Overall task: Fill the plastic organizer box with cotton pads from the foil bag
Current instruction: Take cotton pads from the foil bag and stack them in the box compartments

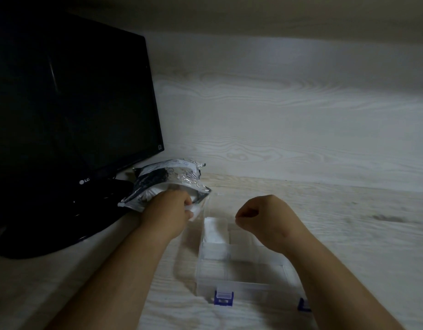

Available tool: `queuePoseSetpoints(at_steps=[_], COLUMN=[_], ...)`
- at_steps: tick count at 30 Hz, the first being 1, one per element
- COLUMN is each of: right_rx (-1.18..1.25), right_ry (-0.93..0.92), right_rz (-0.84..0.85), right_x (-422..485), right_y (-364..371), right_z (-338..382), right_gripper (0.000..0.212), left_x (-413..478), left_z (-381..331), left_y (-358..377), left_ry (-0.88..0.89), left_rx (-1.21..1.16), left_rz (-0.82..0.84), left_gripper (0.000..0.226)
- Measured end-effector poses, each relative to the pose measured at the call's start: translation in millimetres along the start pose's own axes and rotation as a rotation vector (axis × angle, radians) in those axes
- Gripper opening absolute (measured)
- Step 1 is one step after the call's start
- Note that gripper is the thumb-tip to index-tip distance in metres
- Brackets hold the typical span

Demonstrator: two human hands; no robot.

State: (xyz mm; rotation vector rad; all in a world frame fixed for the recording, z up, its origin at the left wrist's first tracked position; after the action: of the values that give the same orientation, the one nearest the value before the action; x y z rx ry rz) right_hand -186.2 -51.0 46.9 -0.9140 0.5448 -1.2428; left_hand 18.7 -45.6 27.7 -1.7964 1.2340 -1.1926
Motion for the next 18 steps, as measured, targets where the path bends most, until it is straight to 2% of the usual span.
queuePoseSetpoints(at_steps=[4, 11, 15, 18], right_rx=[0.006, 0.007, 0.008, 0.018], right_ry=[-0.002, -0.005, -0.011, -0.009], right_rz=[0.004, 0.007, 0.008, 0.007], right_x=[0, 0, 0, -1], right_y=[1, 2, 2, 2], right_z=[-1, 0, 0, 0], right_gripper=[0.011, 0.011, 0.011, 0.010], left_x=[1, 4, 4, 3], left_z=[7, 11, 6, -4], left_y=[7, 4, -8, -18], left_ry=[-0.026, -0.050, -0.025, 0.029], left_rx=[-0.001, -0.011, 0.081, 0.145], left_rz=[0.031, -0.029, -0.101, -0.182], left_gripper=[0.025, 0.030, 0.035, 0.031])
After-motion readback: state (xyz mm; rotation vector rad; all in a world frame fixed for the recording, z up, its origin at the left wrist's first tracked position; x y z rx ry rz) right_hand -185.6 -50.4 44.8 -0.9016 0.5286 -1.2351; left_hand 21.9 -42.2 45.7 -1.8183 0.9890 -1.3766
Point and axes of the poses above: each hand's wrist, its own x-axis towards the middle knuckle, its own y-axis out of the palm, z = x × y, the point moved 8 cm from there along x, towards the middle knuckle, and after that the axes turned 4 degrees about y, right-handed, at the moved point
